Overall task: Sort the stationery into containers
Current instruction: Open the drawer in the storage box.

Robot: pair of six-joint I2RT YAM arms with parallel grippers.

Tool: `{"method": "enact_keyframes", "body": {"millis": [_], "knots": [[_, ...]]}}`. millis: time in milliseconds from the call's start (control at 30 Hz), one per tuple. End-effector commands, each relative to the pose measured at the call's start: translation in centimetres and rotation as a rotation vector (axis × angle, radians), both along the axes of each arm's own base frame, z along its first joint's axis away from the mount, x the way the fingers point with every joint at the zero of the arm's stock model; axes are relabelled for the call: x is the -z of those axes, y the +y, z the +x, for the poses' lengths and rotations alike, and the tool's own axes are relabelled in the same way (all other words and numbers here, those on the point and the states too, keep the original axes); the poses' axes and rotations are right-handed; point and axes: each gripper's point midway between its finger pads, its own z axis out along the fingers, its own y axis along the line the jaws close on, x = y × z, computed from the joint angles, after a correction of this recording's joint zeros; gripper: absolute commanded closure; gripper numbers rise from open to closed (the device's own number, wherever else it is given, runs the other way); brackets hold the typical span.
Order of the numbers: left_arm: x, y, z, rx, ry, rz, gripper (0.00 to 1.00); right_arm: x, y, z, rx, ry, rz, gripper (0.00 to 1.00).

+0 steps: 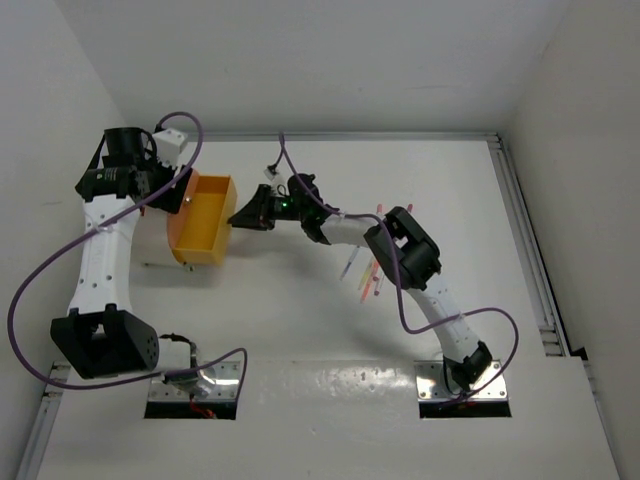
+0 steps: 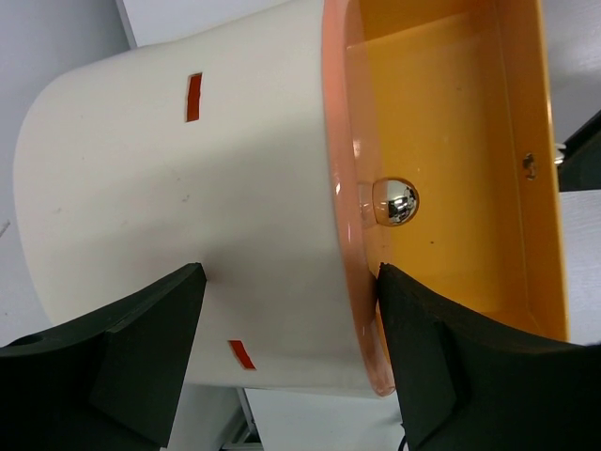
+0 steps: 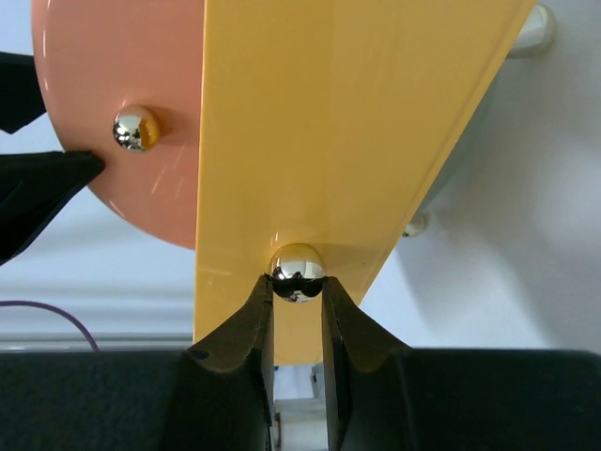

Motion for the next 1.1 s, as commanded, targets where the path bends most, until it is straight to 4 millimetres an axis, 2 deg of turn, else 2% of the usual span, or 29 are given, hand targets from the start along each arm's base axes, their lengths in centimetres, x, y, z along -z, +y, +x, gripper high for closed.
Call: {"method": "enact_keyframes", "body": {"millis": [0,67,100,233,300,333,367,500,533,600,633,667,733,767,800,833,867,900,933,967,1000,1033,1067], "knots": [[0.9,0.5,0.0,-0.04,0.037,-0.03,0.21,-5.1,-0.8,-0.3,-0.021,-0.1,0.075,1.0],[0.9,0.4,0.1,-0.036,0.035,-0.03,0.21,-4.7,-1.2,-0.4,-0.021,-0.092,0.067,1.0],[0.9,0.4,0.1,-0.036,0.035,-0.029,0.21,-4.7,-1.2,-0.4,-0.024,-0.09,0.064,0.96],[0.3,0.0,0.4,-0.022,0.019,-0.038,0.2,-4.3,-1.1,-0.7,-0.034,-0.073,0.048,0.47],[-0.1,-0.3,0.6,-0.007,0.006,-0.051,0.2,-4.0,-1.3,-0.6,-0.03,-0.059,0.034,0.38],[-0.1,-0.5,0.7,-0.001,0.007,-0.053,0.2,-3.9,-1.4,-0.6,-0.028,-0.055,0.029,0.29],[-0.3,-0.6,0.8,0.004,0.004,-0.055,0.2,-3.8,-1.5,-0.6,-0.027,-0.054,0.023,0.27],[-2.4,-1.4,1.6,0.041,-0.056,-0.072,0.2,-3.6,-2.6,-0.2,-0.013,-0.054,0.0,0.24],[-3.1,-1.5,1.8,0.044,-0.079,-0.074,0.2,-4.1,-3.0,-0.3,-0.01,-0.058,-0.005,0.24],[-5.7,-2.0,2.3,0.061,-0.155,-0.094,0.2,-4.1,-4.1,0.1,0.002,-0.072,-0.027,0.24],[-7.0,-2.1,2.8,0.064,-0.204,-0.096,0.2,-4.9,-4.7,0.1,0.007,-0.08,-0.033,0.24],[-9.4,-2.5,3.0,0.078,-0.269,-0.1,0.2,-4.6,-5.7,0.6,0.024,-0.092,-0.053,0.24],[-13.0,-2.6,3.7,0.078,-0.383,-0.089,0.19,-5.4,-7.2,0.8,0.034,-0.118,-0.084,0.26],[-16.0,-2.8,3.7,0.08,-0.464,-0.083,0.19,-5.7,-7.8,0.8,0.039,-0.129,-0.098,0.26],[-17.6,-3.3,3.8,0.089,-0.505,-0.092,0.19,-5.1,-9.1,1.0,0.052,-0.124,-0.128,0.29],[-18.7,-3.7,3.9,0.103,-0.532,-0.094,0.19,-5.8,-10.2,0.8,0.05,-0.159,-0.161,0.3],[-20.6,-4.3,3.7,0.115,-0.575,-0.094,0.19,-6.0,-11.6,1.1,0.065,-0.169,-0.185,0.32],[-20.7,-5.3,3.9,0.135,-0.568,-0.105,0.19,-4.2,-13.1,0.5,0.074,-0.113,-0.268,0.37],[-21.1,-6.0,3.8,0.138,-0.573,-0.119,0.19,-5.1,-15.1,0.8,0.096,-0.173,-0.307,0.4],[-20.9,-7.5,3.7,0.169,-0.562,-0.14,0.19,-5.0,-16.2,0.6,0.102,-0.177,-0.342,0.43],[-20.2,-8.3,3.6,0.182,-0.537,-0.158,0.19,-3.8,-18.1,0.2,0.114,-0.16,-0.429,0.46],[-19.1,-10.2,3.2,0.219,-0.505,-0.188,0.2,-4.0,-20.2,-0.1,0.143,-0.16,-0.463,0.47],[-18.4,-11.0,3.0,0.231,-0.491,-0.2,0.2,-3.9,-21.8,-0.1,0.169,-0.158,-0.497,0.5]]}}
